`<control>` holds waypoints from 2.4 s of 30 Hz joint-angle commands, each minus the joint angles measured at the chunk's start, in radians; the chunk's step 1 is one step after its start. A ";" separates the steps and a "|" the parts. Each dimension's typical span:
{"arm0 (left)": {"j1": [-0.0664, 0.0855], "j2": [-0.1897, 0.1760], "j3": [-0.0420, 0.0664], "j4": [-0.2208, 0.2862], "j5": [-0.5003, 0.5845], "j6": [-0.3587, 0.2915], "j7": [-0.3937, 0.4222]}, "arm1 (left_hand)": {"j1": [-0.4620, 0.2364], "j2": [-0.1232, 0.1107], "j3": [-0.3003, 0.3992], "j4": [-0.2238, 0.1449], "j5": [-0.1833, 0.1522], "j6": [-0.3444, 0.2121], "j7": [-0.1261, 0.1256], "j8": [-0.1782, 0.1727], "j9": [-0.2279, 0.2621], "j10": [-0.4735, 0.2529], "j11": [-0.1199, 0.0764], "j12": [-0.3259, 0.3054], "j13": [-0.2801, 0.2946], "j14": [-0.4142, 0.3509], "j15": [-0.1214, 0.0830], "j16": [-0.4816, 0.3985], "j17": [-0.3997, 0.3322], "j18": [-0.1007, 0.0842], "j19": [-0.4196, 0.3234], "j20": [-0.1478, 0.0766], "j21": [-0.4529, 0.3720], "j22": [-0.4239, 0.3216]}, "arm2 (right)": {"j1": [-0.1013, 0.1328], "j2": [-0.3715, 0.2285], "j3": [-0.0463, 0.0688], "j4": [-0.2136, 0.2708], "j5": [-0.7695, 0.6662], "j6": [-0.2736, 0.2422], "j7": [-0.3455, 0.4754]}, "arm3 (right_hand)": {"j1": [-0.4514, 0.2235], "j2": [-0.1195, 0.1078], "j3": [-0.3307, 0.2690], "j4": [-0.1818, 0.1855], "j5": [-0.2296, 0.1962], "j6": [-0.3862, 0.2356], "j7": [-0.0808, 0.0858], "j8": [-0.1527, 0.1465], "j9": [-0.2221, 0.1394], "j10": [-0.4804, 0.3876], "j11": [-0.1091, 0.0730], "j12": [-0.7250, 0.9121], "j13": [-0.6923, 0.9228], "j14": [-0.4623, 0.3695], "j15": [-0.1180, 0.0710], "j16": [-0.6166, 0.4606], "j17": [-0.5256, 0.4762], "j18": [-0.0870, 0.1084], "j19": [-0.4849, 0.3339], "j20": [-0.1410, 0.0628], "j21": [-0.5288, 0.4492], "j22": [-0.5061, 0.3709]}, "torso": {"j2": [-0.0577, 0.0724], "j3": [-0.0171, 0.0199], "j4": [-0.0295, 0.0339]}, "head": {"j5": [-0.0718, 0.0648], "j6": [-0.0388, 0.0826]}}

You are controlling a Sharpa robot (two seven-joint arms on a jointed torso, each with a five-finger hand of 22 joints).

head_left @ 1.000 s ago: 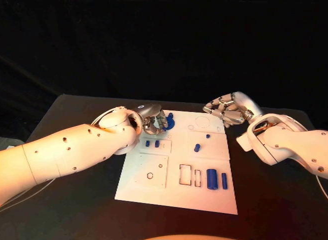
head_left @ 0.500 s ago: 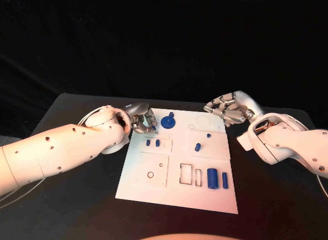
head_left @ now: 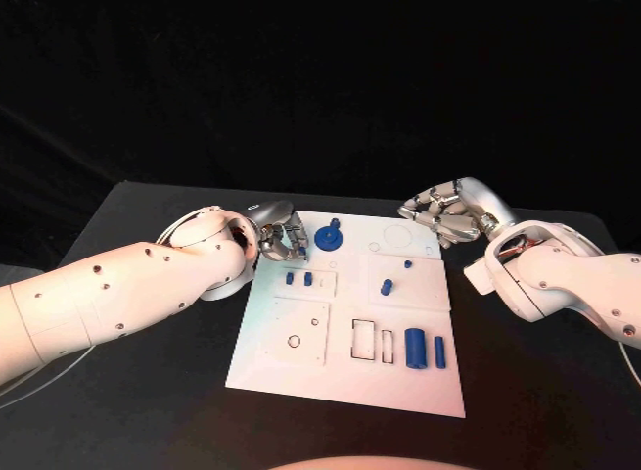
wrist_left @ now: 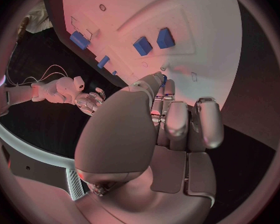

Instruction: Assemble the parts on the task board

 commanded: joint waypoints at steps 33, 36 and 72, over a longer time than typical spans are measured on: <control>-0.007 0.038 -0.007 -0.049 0.007 0.079 0.000 | -0.023 -0.003 0.008 -0.001 0.001 0.010 -0.001 -0.007 -0.003 0.010 0.001 -0.010 0.001 -0.004 -0.002 0.003 -0.001 -0.014 0.000 0.002 0.005 0.035 | -0.003 0.003 0.000 0.002 -0.005 0.001 0.011 | 0.010 0.000 -0.009 0.000 0.005 -0.003 0.000 0.007 0.002 -0.002 -0.001 0.006 0.000 0.006 -0.002 -0.002 0.001 0.017 0.009 -0.002 -0.004 0.002 | -0.001 -0.0001 -0.0001 | -0.001 -0.010; -0.007 0.039 -0.007 -0.050 0.005 0.081 0.003 | -0.023 -0.003 0.008 -0.001 0.001 0.010 -0.001 -0.007 -0.003 0.010 0.001 -0.010 0.001 -0.004 -0.002 0.003 -0.001 -0.014 0.000 0.002 0.005 0.035 | -0.003 0.003 0.000 0.002 -0.005 0.001 0.011 | 0.010 0.000 -0.009 0.000 0.005 -0.003 0.000 0.007 0.002 -0.002 -0.001 0.006 0.000 0.006 -0.002 -0.002 0.001 0.017 0.009 -0.002 -0.004 0.002 | -0.001 -0.0002 0.0003 | -0.001 -0.010; -0.007 0.042 -0.011 -0.057 0.019 0.080 -0.001 | -0.055 -0.033 0.044 -0.010 0.001 -0.118 0.013 -0.016 -0.065 0.014 0.010 -0.049 0.005 -0.007 0.006 0.010 -0.016 -0.013 -0.005 0.009 0.002 0.034 | -0.004 0.003 0.000 0.002 -0.005 0.001 0.011 | 0.012 0.002 -0.010 0.000 0.006 -0.003 -0.001 0.008 0.002 -0.004 -0.002 0.004 -0.002 0.006 -0.002 -0.004 0.000 0.017 0.008 -0.002 -0.008 0.000 | -0.001 -0.0001 0.0002 | -0.004 -0.011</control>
